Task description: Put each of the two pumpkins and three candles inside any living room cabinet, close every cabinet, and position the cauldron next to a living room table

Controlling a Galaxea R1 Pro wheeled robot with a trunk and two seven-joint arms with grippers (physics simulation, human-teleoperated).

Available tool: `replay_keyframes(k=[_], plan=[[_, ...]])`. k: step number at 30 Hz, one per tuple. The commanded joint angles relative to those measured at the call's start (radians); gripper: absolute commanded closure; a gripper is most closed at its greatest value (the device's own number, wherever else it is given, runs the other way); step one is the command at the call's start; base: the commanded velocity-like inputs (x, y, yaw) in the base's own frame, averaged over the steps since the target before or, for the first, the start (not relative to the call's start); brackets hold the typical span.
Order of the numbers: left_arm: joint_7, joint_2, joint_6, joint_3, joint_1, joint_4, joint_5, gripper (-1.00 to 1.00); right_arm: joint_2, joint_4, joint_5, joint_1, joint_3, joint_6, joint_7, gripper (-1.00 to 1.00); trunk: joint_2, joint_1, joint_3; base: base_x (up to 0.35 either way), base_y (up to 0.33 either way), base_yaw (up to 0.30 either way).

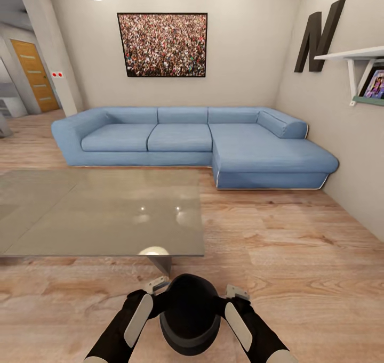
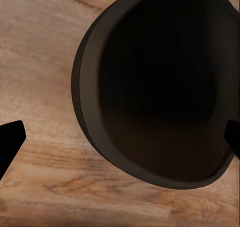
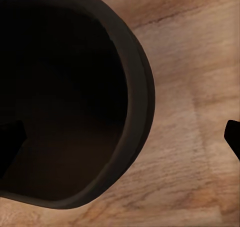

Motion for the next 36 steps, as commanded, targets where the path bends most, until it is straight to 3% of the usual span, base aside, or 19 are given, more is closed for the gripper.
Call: replay_keyframes(k=[1, 9, 36], plan=[[0.010, 0.000, 0.002, -0.002, 0.000, -0.001, 0.010, -1.00, -0.001, -0.002, -0.010, 0.000, 0.005, 0.002, -0.010, -1.00, 0.007, -0.004, 0.002, 0.000, 0.000, 0.000], [0.010, 0.000, 0.001, 0.024, 0.000, -0.001, 0.011, -1.00, -0.001, -0.002, -0.010, 0.000, 0.004, 0.002, -0.010, -1.00, 0.063, -0.035, 0.027, -0.037, 0.000, 0.000], [0.010, 0.000, 0.002, 0.029, 0.000, -0.001, 0.011, -1.00, 0.000, -0.002, -0.010, 0.000, 0.004, 0.002, -0.010, -1.00, 0.252, -0.138, 0.112, -0.294, 0.000, 0.000]])
